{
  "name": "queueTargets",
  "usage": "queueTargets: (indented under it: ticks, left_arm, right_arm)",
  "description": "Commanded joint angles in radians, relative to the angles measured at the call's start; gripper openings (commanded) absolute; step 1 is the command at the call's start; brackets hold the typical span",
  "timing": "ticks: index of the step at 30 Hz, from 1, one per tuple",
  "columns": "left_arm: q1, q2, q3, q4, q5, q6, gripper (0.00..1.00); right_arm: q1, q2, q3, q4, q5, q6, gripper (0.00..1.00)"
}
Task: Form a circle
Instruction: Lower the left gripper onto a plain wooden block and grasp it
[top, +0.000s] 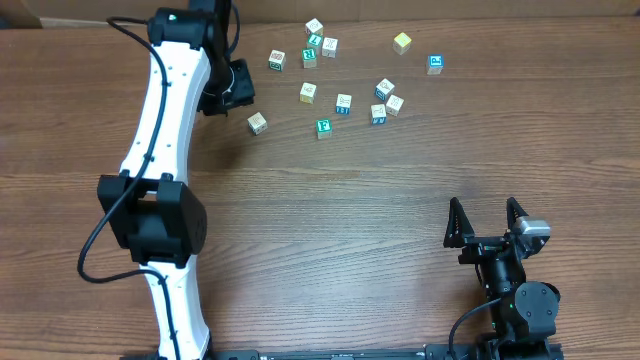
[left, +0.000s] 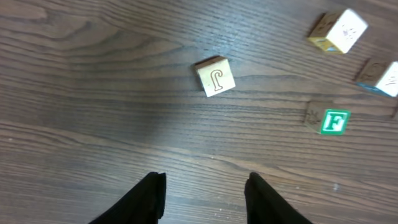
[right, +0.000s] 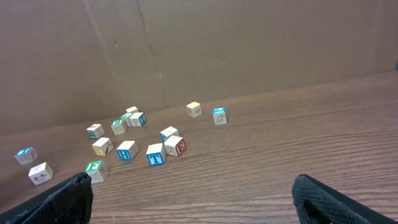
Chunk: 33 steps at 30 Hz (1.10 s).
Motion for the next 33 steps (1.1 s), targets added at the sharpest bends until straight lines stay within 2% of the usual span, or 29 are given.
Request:
queueTargets:
  ticks: [1,3,6,9,11,12,13,16,27,29,33]
  left_arm:
    - [-0.009,0.044,0.014,0.000,0.026,-0.014,0.33]
    - [-0.010,0.061,0.014,0.000,0.055,-0.013,0.30]
    - [-0.010,0.083,0.014,0.005,0.075,-0.013,0.32]
    - [-0.010,0.109,0.014,0.021,0.071,-0.013,0.47]
    - [-0.012,0.125,0.014,0.032,0.072,-0.014,0.50]
    - [-0.013,0.130,0.014,0.039,0.072,-0.014,0.55]
    - [-0.016,0.143,0.014,0.051,0.069,-0.014,0.69]
    - [-0.020,0.164,0.014,0.074,0.066,-0.014,0.76]
    - [-0.020,0.264,0.014,0.172,0.063,-0.025,0.76]
    - [-0.020,0.272,0.014,0.186,0.060,-0.025,0.74]
    - [-0.020,0.273,0.014,0.222,0.059,-0.025,0.64]
  right_arm:
    - [-0.006,-0.011,-0.010,0.006,-0.009,-0.014,1.00]
    - [-0.006,-0.011,-0.010,0.006,-0.009,-0.014,1.00]
    - [-0.006,-0.011,-0.010,0.006,-0.009,-0.014,1.00]
    - [-0.006,-0.011,-0.010,0.006,-0.009,-0.014,1.00]
    - [-0.006,-0.011,-0.010,0.006,-0.009,-0.014,1.00]
    - [-0.006,-0.011,-0.010,0.006,-0.009,-0.014,1.00]
    - [-0.006,-0.011,-0.010,0.006,-0.009,-0.014,1.00]
    - [-0.006,-0.011,-0.010,0.006,-0.009,-0.014,1.00]
    - [-0.006,-0.011,-0.010,0.006,-0.009,-0.014,1.00]
    - [-0.006,-0.011,-0.010,0.005,-0.009,-0.014,1.00]
    - [-0.006,-0.011,-0.010,0.005,-0.009,-0.014,1.00]
